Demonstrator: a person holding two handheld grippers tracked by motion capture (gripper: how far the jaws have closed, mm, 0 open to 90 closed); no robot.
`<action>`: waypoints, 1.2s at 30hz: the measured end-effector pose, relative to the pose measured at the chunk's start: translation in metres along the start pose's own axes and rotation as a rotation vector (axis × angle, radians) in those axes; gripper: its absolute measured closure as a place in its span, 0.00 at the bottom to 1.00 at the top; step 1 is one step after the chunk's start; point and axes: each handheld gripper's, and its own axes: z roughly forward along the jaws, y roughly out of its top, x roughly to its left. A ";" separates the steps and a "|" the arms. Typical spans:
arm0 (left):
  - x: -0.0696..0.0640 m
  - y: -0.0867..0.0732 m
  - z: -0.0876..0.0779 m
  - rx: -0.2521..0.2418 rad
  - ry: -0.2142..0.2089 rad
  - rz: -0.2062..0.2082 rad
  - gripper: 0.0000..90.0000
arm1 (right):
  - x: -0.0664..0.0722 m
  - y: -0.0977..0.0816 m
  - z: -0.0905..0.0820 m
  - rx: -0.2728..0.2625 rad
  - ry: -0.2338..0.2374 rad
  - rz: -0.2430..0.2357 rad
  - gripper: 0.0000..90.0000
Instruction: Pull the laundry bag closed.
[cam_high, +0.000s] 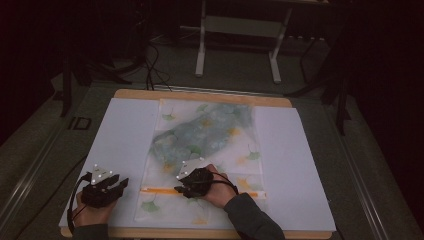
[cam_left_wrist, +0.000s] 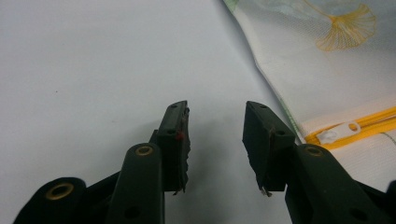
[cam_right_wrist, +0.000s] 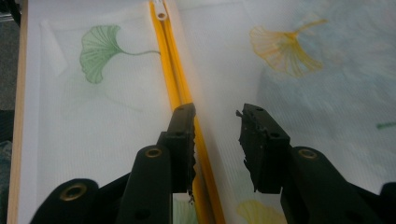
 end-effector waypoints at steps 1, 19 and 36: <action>0.000 0.000 0.000 0.002 0.000 0.000 0.68 | 0.001 0.001 0.001 0.001 0.003 -0.002 0.72; 0.000 0.000 0.001 0.005 -0.006 0.006 0.69 | 0.010 0.029 0.026 -0.008 0.031 -0.024 0.72; -0.001 0.000 -0.001 0.003 -0.006 0.008 0.69 | 0.021 0.049 0.057 -0.021 0.083 -0.030 0.80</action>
